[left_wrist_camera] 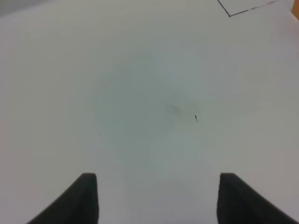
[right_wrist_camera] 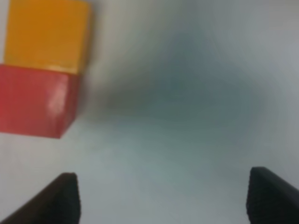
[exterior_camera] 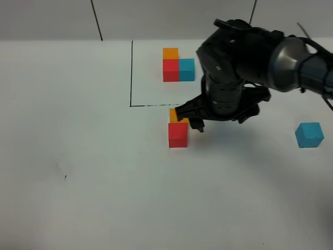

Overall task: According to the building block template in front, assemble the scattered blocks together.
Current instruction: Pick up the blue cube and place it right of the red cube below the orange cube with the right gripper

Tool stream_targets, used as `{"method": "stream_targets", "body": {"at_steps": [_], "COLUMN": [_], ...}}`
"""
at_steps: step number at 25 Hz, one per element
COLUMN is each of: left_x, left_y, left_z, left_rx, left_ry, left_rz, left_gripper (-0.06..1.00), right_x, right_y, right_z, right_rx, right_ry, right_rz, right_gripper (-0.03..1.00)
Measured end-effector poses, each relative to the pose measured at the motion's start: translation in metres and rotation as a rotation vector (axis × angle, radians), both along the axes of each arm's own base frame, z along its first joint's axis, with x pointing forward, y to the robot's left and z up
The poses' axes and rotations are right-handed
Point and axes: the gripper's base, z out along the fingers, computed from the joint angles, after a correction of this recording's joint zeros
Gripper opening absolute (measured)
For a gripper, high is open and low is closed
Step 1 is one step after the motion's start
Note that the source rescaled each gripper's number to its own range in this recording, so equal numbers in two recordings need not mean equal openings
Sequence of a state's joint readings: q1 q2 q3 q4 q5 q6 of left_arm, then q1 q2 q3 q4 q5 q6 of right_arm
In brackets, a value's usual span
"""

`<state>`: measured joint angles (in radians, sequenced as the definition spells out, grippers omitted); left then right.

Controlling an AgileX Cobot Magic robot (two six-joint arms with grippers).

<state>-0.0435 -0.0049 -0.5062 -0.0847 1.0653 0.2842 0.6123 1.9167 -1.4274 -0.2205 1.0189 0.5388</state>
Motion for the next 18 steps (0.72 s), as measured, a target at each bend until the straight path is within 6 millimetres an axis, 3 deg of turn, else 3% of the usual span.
{"method": "stream_targets", "body": {"at_steps": [8,14,18], "left_x": [0.0,0.0,0.0], "left_y": [0.0,0.0,0.0], "left_z": [0.0,0.0,0.0], "left_rx": [0.0,0.0,0.0], "left_ry": [0.0,0.0,0.0], "left_rz": [0.0,0.0,0.0], "left_gripper": [0.26,0.26,0.26], "right_x": [-0.035,-0.061,-0.071], "right_y": [-0.075,-0.113,-0.131], "right_z": [0.024,0.026,0.025], "right_rx": [0.003,-0.004,-0.005], "right_ry": [-0.052,-0.089,-0.091], "right_rz": [-0.118,-0.156,-0.194], "right_gripper": [0.52,0.73,0.78]}}
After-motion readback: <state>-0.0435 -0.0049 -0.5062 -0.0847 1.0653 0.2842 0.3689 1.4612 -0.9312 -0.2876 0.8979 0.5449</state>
